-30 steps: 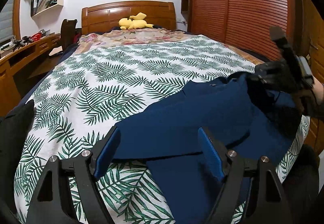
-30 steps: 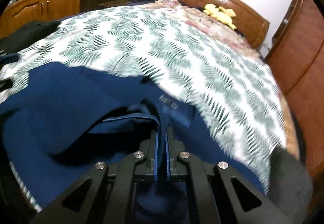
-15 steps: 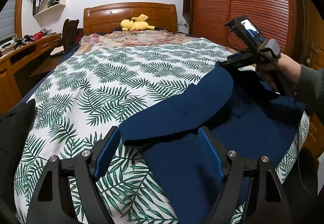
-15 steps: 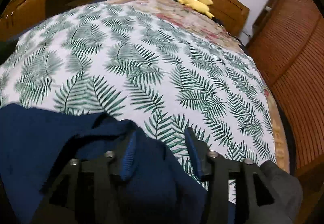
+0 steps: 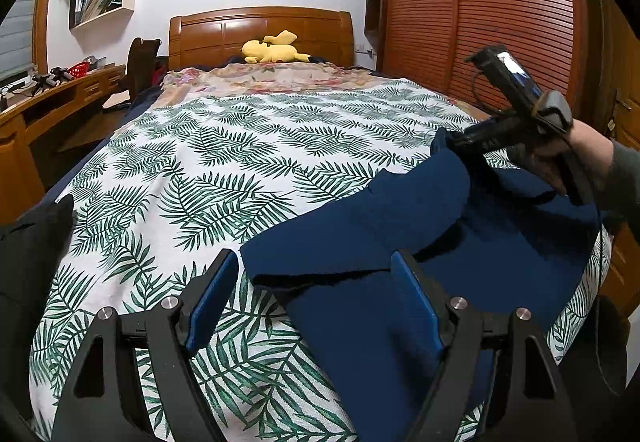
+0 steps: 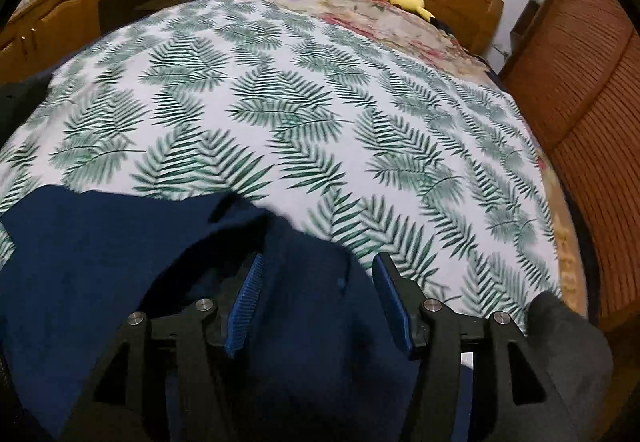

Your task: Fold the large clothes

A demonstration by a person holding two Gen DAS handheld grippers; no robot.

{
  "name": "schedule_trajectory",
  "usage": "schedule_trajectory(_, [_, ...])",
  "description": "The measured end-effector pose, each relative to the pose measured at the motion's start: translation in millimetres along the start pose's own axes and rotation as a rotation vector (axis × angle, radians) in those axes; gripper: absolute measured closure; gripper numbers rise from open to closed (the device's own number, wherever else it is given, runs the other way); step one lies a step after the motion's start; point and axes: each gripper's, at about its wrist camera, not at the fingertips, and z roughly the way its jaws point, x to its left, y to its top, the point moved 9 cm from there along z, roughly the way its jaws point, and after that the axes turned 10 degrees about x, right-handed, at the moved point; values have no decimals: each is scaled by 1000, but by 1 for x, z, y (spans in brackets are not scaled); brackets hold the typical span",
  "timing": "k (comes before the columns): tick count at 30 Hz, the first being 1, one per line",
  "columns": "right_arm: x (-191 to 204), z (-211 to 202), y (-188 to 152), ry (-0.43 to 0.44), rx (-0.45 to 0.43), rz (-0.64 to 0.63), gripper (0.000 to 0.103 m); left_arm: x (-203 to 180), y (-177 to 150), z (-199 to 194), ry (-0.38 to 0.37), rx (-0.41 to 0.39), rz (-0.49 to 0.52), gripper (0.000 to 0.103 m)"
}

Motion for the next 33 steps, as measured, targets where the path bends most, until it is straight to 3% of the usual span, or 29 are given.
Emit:
schedule_trajectory(13, [80, -69, -61, 119, -202, -216, 35, 17, 0, -2, 28, 0, -27, 24])
schedule_trajectory(16, [101, -63, -75, 186, -164, -236, 35, 23, -2, -2, 38, 3, -36, 24])
schedule_trajectory(24, [93, -17, -94, 318, -38, -64, 35, 35, -4, -4, 45, 3, -59, 24])
schedule_trajectory(29, [102, -5, -88, 361, -45, -99, 35, 37, -4, -5, 47, 0, -60, 24])
schedule_trajectory(30, [105, -3, -84, 360, -41, -115, 36, 38, -3, -5, 47, 0, -64, 24])
schedule_trajectory(33, [116, 9, -69, 342, -27, -172, 64, 42, -3, -5, 48, 0, -75, 24])
